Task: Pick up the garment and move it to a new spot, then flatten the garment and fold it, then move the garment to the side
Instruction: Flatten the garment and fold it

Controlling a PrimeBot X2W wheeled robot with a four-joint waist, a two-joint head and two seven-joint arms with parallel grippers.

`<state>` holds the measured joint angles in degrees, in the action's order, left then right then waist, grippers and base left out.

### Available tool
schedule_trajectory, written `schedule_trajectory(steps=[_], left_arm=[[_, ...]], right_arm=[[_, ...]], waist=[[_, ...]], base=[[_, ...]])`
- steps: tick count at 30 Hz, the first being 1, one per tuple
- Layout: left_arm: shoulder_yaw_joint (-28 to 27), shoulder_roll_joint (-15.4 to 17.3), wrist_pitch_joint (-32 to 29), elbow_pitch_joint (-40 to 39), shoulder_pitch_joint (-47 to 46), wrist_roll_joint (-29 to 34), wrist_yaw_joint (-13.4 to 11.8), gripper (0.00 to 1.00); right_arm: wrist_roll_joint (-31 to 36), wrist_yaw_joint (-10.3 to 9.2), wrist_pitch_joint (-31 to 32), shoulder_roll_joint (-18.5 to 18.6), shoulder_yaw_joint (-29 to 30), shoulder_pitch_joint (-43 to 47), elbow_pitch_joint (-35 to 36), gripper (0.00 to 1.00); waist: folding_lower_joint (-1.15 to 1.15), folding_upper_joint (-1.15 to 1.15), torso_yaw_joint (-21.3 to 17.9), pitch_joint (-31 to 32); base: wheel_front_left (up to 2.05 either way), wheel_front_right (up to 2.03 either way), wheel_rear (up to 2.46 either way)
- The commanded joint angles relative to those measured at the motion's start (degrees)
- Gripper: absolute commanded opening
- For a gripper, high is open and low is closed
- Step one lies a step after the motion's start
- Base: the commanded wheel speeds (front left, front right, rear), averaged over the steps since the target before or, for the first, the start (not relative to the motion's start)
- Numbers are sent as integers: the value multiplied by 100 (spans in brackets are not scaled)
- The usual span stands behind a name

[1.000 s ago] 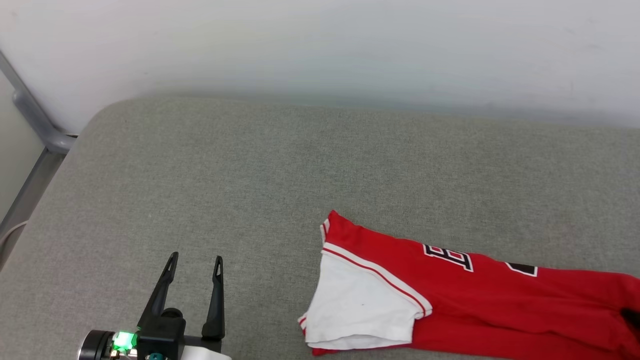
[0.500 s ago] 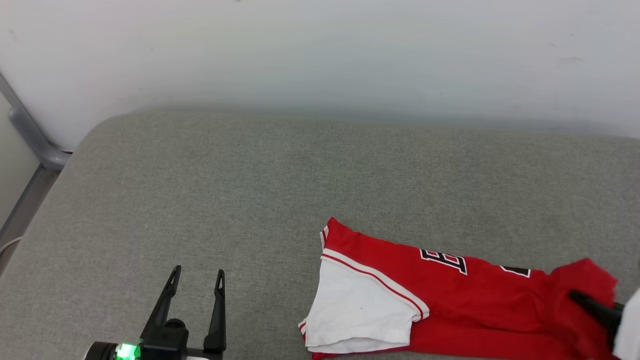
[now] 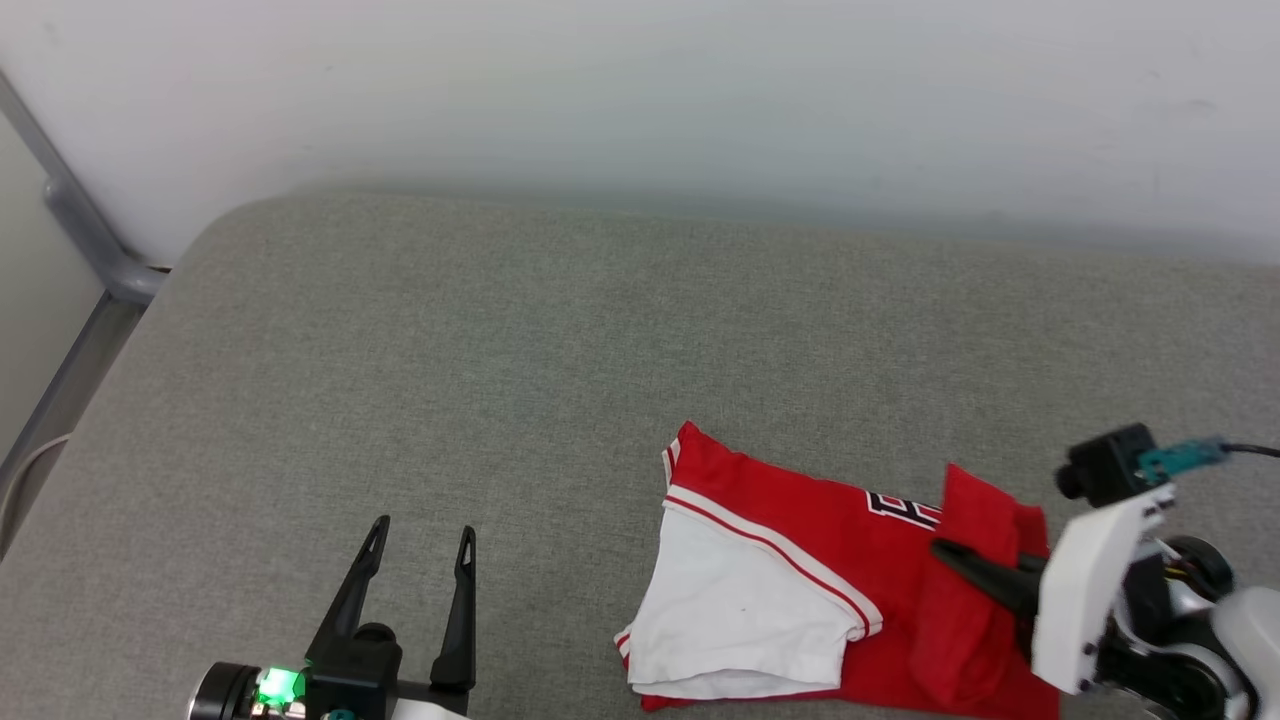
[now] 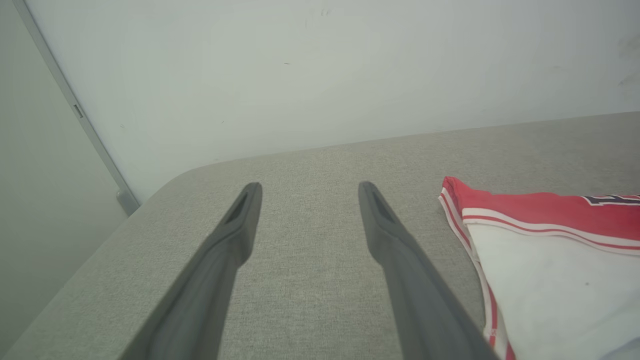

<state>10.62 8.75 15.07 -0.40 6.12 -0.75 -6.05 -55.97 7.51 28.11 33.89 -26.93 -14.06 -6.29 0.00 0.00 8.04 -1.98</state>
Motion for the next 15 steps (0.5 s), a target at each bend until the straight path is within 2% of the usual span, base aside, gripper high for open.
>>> schedule_trajectory(steps=[1, 7, 15], left_arm=[[8, -11, 12, 12, -90, 15, 19, 100], [41, -57, 12, 61, -221, 23, 47, 100], [101, -110, 12, 118, -366, 46, 77, 100]], right_arm=[[50, -5, 11, -119, -90, -185, -51, 0], [320, -5, -79, -662, -637, -826, -514, 0], [631, -5, -421, -1413, -1241, -1601, -1604, 0]], waist=[[0, 0, 45, -53], [0, 0, 141, -186], [0, 0, 244, -339]], base=[[0, 0, 0], [0, 0, 0], [0, 0, 0]])
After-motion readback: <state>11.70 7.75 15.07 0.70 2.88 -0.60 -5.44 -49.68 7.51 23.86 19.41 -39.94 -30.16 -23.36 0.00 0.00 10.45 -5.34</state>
